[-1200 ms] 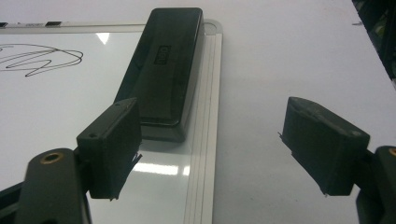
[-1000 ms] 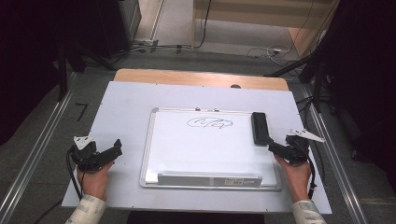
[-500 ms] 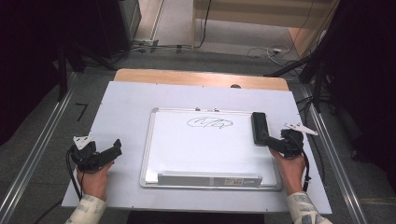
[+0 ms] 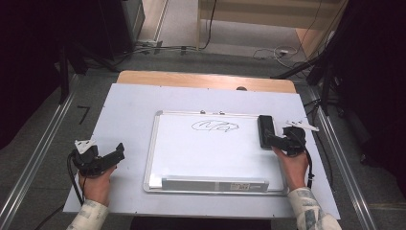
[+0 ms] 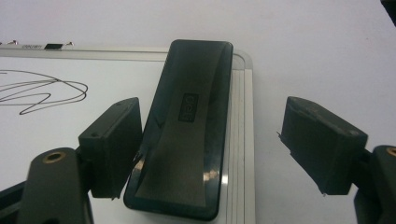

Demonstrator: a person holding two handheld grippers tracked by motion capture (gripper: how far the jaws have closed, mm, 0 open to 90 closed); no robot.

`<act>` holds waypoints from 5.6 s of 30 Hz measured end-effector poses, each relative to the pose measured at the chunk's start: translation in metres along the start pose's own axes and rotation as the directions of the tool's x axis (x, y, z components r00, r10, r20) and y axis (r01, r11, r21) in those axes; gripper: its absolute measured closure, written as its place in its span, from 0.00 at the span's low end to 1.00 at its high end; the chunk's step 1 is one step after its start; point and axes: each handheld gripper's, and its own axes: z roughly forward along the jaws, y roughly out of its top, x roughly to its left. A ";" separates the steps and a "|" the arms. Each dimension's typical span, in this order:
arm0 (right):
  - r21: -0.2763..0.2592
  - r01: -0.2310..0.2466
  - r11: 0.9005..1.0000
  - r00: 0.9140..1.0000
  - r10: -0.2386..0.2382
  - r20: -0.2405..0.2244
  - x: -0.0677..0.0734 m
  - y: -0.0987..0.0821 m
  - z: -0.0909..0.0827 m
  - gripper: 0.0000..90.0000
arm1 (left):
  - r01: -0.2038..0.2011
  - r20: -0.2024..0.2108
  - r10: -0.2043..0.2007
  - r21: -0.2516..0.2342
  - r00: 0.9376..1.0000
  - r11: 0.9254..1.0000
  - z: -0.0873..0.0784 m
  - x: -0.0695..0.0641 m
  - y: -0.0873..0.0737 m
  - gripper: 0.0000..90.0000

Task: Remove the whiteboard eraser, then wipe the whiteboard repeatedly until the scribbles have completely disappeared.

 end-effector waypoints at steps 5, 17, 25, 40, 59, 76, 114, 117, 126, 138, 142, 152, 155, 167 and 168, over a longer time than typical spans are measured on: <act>0.009 0.005 1.000 1.000 -0.005 0.012 0.003 0.003 0.009 0.22 | 0.000 0.001 0.000 0.001 1.000 1.000 0.000 0.001 0.000 0.01; 0.015 0.017 1.000 0.999 -0.018 0.045 0.014 0.017 0.029 0.25 | 0.002 0.001 -0.002 0.001 1.000 1.000 0.001 0.001 0.000 0.01; -0.010 -0.029 1.000 0.999 0.030 0.044 0.012 0.019 0.043 0.31 | 0.005 0.003 -0.005 0.001 1.000 1.000 0.001 0.002 0.001 0.01; 0.031 -0.009 0.999 0.997 0.007 0.082 0.019 0.025 0.059 0.41 | 0.006 0.000 -0.006 -0.002 1.000 1.000 0.001 0.003 0.001 0.01; 0.077 -0.007 0.997 0.996 0.000 0.089 0.021 0.026 0.065 0.41 | 0.007 0.001 -0.007 -0.003 1.000 1.000 0.001 0.003 0.001 0.01; 0.076 0.031 0.997 0.998 -0.035 0.050 0.025 0.023 0.059 0.42 | 0.011 -0.001 -0.011 -0.002 1.000 1.000 0.001 0.005 0.002 0.01; 0.035 0.054 0.998 0.998 -0.053 -0.038 0.047 0.029 0.041 0.42 | 0.016 -0.006 -0.016 -0.006 1.000 1.000 -0.002 0.008 0.000 0.01; 0.036 0.053 0.998 0.998 -0.051 -0.042 0.047 0.030 0.040 0.42 | 0.014 -0.006 -0.014 -0.007 1.000 1.000 -0.001 0.008 0.001 0.01; 0.039 0.062 0.997 0.997 -0.060 -0.054 0.055 0.030 0.042 0.42 | 0.015 -0.003 -0.015 -0.007 1.000 1.000 -0.001 0.007 0.001 0.02; 0.058 0.106 0.993 0.993 -0.102 -0.068 0.072 0.028 0.047 0.42 | 0.017 -0.001 -0.017 -0.009 1.000 1.000 -0.001 0.008 0.001 0.02; 0.078 0.138 0.987 0.989 -0.134 -0.063 0.080 0.027 0.053 0.42 | 0.019 -0.001 -0.019 -0.010 1.000 1.000 -0.002 0.008 0.001 0.02; 0.110 0.145 0.983 0.989 -0.141 -0.042 0.083 0.023 0.065 0.42 | 0.021 0.001 -0.021 -0.011 1.000 1.000 -0.001 0.009 0.002 0.02; 0.110 0.141 0.984 0.990 -0.138 -0.041 0.084 0.023 0.065 0.42 | 0.020 0.001 -0.020 -0.012 1.000 1.000 -0.001 0.009 0.002 0.01; 0.111 0.160 0.981 0.987 -0.156 -0.045 0.092 0.024 0.067 0.43 | 0.014 0.001 -0.014 -0.010 1.000 1.000 0.000 0.007 0.002 0.02; 0.111 0.163 0.980 0.986 -0.158 -0.048 0.094 0.023 0.067 0.43 | 0.014 0.001 -0.014 -0.010 1.000 1.000 0.000 0.007 0.002 0.02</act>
